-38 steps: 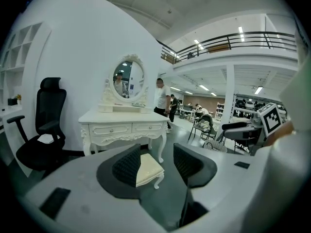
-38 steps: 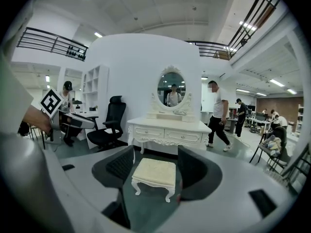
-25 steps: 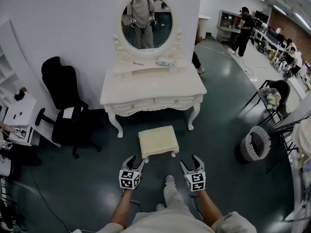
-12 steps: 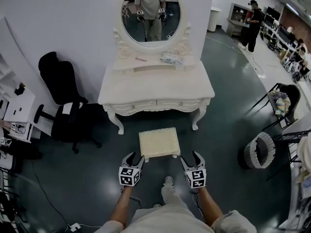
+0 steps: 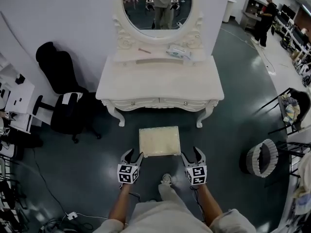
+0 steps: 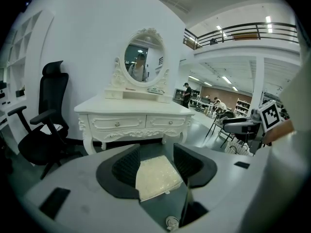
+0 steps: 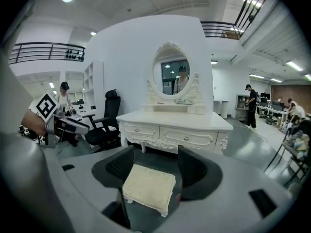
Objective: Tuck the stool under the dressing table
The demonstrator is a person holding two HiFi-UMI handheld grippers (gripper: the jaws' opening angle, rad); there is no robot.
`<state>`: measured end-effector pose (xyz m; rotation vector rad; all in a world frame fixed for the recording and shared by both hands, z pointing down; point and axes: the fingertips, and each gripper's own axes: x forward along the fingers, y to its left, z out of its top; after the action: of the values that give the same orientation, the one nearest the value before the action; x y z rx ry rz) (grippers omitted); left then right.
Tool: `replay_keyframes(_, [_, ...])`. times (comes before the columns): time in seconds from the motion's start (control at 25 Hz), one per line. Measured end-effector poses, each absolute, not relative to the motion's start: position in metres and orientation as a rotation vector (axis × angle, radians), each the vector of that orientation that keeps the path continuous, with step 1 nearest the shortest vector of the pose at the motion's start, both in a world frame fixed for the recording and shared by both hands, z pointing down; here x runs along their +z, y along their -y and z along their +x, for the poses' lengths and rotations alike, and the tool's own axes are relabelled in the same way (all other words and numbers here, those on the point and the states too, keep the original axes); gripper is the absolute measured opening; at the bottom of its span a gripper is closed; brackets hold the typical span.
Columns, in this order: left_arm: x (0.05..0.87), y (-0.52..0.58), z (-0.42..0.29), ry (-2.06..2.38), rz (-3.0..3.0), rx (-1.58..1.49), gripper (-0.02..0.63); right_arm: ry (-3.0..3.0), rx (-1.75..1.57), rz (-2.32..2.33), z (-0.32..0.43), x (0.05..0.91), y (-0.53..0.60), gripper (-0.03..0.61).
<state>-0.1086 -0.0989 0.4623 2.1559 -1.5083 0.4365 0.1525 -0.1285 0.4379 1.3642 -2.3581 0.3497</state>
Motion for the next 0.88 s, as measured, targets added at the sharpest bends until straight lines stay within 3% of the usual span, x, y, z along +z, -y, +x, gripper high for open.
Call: replay_keyframes(0.88, [0.545,0.102,-0.118,1.493,2.052,0.509,0.193,2.326,0.441,1.239,0.139,0.528,0.145,0.271])
